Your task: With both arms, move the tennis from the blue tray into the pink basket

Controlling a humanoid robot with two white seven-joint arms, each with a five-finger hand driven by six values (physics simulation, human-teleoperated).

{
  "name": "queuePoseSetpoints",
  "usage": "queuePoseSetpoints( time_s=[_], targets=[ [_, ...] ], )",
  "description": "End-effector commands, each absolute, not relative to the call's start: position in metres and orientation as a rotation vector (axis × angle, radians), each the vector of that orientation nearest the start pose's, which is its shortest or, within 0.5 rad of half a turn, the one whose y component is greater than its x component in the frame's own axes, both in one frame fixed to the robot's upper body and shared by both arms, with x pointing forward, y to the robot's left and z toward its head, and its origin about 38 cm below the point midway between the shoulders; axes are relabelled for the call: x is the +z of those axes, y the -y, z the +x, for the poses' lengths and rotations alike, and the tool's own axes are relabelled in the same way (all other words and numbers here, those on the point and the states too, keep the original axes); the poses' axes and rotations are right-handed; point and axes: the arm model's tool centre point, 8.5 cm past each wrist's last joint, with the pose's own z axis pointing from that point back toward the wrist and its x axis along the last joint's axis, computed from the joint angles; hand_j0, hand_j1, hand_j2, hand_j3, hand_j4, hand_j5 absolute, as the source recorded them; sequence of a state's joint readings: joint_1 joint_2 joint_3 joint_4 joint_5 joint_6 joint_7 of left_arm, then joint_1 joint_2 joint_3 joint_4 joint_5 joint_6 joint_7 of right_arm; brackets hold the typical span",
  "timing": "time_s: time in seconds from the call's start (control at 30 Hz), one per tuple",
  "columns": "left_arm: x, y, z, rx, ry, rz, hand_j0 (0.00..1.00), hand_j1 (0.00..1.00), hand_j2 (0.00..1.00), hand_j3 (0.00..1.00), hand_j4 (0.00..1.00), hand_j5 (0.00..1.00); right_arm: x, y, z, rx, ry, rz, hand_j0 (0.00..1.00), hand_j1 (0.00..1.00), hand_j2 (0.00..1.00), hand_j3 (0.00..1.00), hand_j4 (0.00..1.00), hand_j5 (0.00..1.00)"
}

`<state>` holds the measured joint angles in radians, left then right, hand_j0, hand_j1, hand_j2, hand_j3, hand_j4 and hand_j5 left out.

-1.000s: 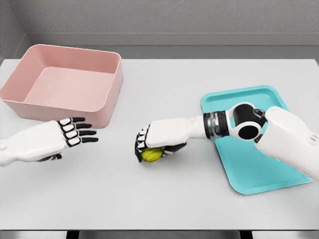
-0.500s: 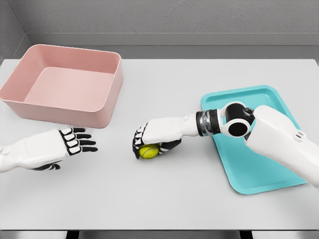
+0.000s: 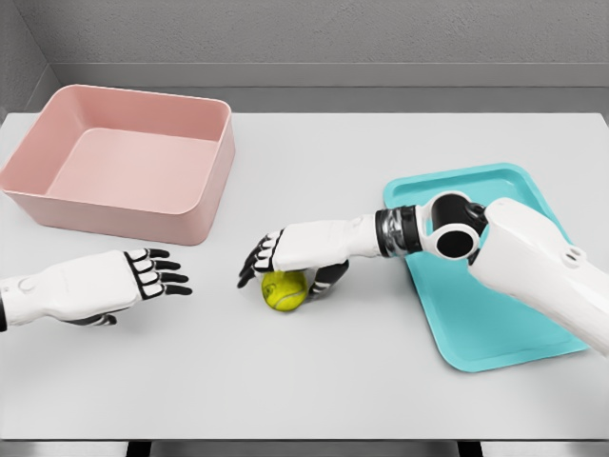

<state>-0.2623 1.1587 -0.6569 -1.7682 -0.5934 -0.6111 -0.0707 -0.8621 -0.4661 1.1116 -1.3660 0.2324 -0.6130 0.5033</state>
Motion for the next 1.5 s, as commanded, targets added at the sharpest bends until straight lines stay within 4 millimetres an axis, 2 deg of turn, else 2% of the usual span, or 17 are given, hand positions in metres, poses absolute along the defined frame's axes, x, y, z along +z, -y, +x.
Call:
queuePoseSetpoints(
  time_s=[0.0, 0.17, 0.27, 0.33, 0.43, 0.47, 0.53, 0.6, 0.7, 0.83, 0.9, 0.97, 1.03, 1.07, 1.3, 1.4, 1.47],
  targets=[
    [0.167, -0.327, 0.314, 2.962, -1.942, -0.474, 1.00, 1.00, 1.00, 1.00, 1.00, 1.00, 0.160, 0.097, 0.412, -2.858, -1.986, -0.293, 1.00, 1.00, 1.00, 1.00, 1.00, 1.00],
    [0.167, -0.327, 0.314, 2.961, -1.944, -0.473, 1.00, 1.00, 1.00, 1.00, 1.00, 1.00, 0.163, 0.099, 0.415, -2.859, -1.992, -0.283, 1.00, 1.00, 1.00, 1.00, 1.00, 1.00],
    [0.167, -0.326, 0.314, 2.957, -1.948, -0.471, 1.00, 1.00, 1.00, 1.00, 1.00, 1.00, 0.182, 0.123, 0.428, -2.871, -2.030, -0.202, 1.00, 1.00, 1.00, 1.00, 1.00, 1.00],
    [0.166, -0.321, 0.315, 2.942, -1.970, -0.463, 1.00, 1.00, 1.00, 1.00, 1.00, 1.00, 0.201, 0.151, 0.440, -2.881, -2.085, -0.121, 1.00, 1.00, 1.00, 1.00, 1.00, 1.00],
    [0.169, -0.309, 0.321, 2.886, -2.016, -0.461, 1.00, 1.00, 1.00, 1.00, 1.00, 1.00, 0.228, 0.208, 0.454, -2.921, -2.133, 0.099, 1.00, 1.00, 1.00, 1.00, 1.00, 1.00],
    [0.167, -0.299, 0.322, 2.867, -2.027, -0.428, 1.00, 1.00, 1.00, 1.00, 1.00, 1.00, 0.239, 0.234, 0.458, -2.942, -2.149, 0.202, 1.00, 1.00, 1.00, 1.00, 1.00, 1.00],
    [0.164, -0.285, 0.325, 2.837, -2.037, -0.380, 1.00, 1.00, 1.00, 1.00, 1.00, 1.00, 0.251, 0.262, 0.460, -2.963, -2.157, 0.309, 1.00, 1.00, 1.00, 1.00, 1.00, 1.00],
    [0.166, -0.278, 0.327, 2.813, -2.049, -0.371, 1.00, 1.00, 1.00, 1.00, 1.00, 1.00, 0.254, 0.271, 0.461, -2.967, -2.172, 0.342, 1.00, 1.00, 1.00, 1.00, 1.00, 1.00],
    [0.169, -0.255, 0.333, 2.767, -2.025, -0.306, 1.00, 1.00, 1.00, 1.00, 1.00, 1.00, 0.264, 0.281, 0.462, -2.946, -2.202, 0.399, 1.00, 1.00, 1.00, 1.00, 1.00, 1.00],
    [0.174, -0.226, 0.339, 2.688, -2.034, -0.251, 1.00, 1.00, 1.00, 1.00, 1.00, 1.00, 0.259, 0.298, 0.458, -2.995, -2.184, 0.433, 1.00, 1.00, 1.00, 1.00, 1.00, 1.00],
    [0.172, -0.221, 0.337, 2.684, -2.026, -0.226, 1.00, 1.00, 1.00, 1.00, 1.00, 1.00, 0.256, 0.299, 0.457, -2.999, -2.186, 0.427, 1.00, 1.00, 1.00, 1.00, 1.00, 1.00],
    [0.177, -0.210, 0.341, 2.651, -2.021, -0.212, 1.00, 1.00, 1.00, 1.00, 1.00, 1.00, 0.266, 0.313, 0.457, -2.996, -2.196, 0.493, 1.00, 1.00, 1.00, 1.00, 1.00, 1.00],
    [0.179, -0.200, 0.341, 2.619, -2.041, -0.193, 1.00, 1.00, 1.00, 1.00, 1.00, 1.00, 0.261, 0.315, 0.455, -3.016, -2.189, 0.485, 1.00, 1.00, 1.00, 1.00, 1.00, 1.00],
    [0.182, -0.199, 0.343, 2.612, -2.036, -0.204, 1.00, 1.00, 1.00, 1.00, 1.00, 1.00, 0.265, 0.323, 0.455, -3.022, -2.186, 0.516, 1.00, 1.00, 1.00, 1.00, 1.00, 1.00],
    [0.186, -0.198, 0.343, 2.599, -2.122, -0.138, 1.00, 1.00, 1.00, 1.00, 1.00, 1.00, 0.266, 0.324, 0.455, -3.017, -2.191, 0.525, 1.00, 1.00, 1.00, 1.00, 1.00, 1.00],
    [0.189, -0.197, 0.344, 2.593, -2.135, -0.132, 1.00, 1.00, 1.00, 1.00, 1.00, 1.00, 0.262, 0.335, 0.460, -3.048, -2.208, 0.558, 1.00, 1.00, 1.00, 1.00, 1.00, 1.00],
    [0.194, -0.196, 0.347, 2.581, -2.148, -0.135, 1.00, 1.00, 1.00, 1.00, 1.00, 1.00, 0.255, 0.352, 0.467, -3.094, -2.233, 0.611, 1.00, 1.00, 1.00, 1.00, 1.00, 1.00]
  ],
)
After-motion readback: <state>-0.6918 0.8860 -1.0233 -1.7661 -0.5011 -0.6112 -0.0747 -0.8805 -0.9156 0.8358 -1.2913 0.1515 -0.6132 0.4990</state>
